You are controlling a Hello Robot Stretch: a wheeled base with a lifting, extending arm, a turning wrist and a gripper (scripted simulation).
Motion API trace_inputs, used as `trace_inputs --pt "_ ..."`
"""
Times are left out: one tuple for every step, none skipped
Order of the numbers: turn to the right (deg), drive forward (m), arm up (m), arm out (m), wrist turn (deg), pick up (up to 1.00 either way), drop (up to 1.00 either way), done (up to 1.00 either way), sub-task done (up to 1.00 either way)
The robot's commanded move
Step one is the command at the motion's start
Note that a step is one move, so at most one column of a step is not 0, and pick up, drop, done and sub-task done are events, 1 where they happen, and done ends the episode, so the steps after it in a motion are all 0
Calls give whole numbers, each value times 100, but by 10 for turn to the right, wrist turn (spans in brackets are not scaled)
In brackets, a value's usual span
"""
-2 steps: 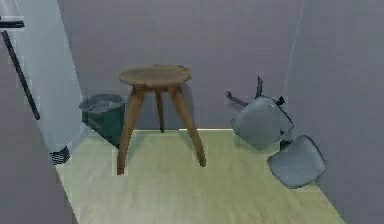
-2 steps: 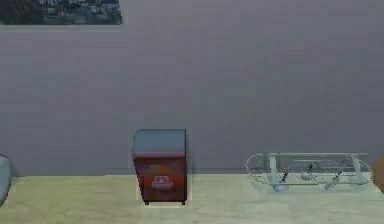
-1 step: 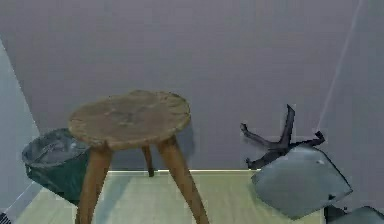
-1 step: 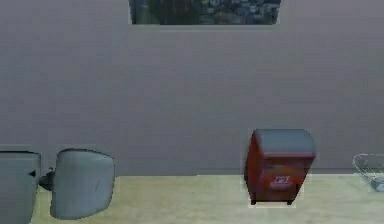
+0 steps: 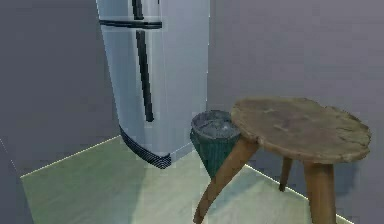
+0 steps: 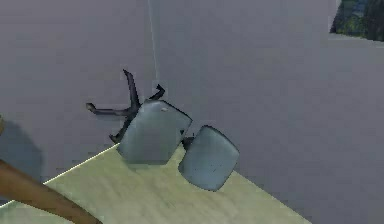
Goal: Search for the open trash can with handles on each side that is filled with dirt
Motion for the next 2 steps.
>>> trace_inputs --pt "0 40 0 0 0 0 0 0 0" --pt "90 0 0 0 0 0 0 0 0"
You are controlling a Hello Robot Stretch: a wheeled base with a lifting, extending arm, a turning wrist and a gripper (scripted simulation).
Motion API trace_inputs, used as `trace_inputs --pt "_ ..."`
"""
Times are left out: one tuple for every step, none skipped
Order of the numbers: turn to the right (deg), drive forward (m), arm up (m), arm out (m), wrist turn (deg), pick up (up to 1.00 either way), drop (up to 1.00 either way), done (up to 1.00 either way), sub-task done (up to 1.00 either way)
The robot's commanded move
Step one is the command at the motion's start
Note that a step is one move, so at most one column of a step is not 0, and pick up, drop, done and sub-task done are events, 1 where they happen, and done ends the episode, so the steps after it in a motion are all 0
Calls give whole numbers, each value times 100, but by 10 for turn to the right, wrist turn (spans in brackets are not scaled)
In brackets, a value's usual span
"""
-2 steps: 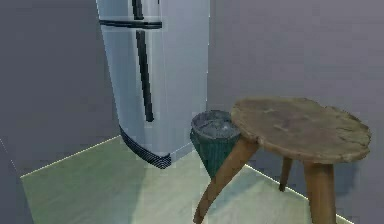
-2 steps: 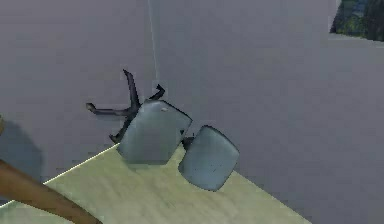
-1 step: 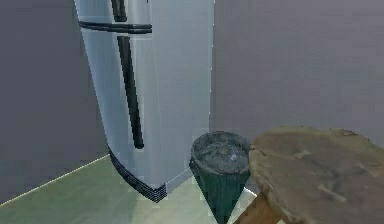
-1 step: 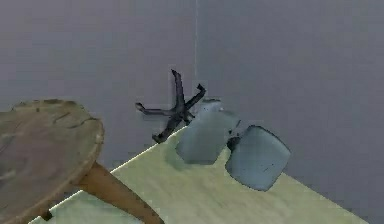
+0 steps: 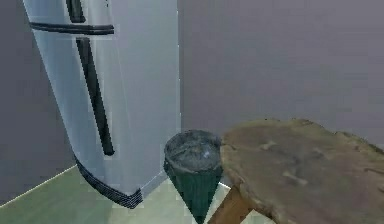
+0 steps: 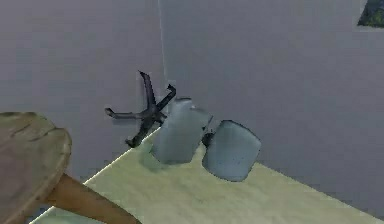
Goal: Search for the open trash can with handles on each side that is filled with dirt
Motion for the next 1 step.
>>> trace_inputs --pt "0 0 0 0 0 0 0 100 0"
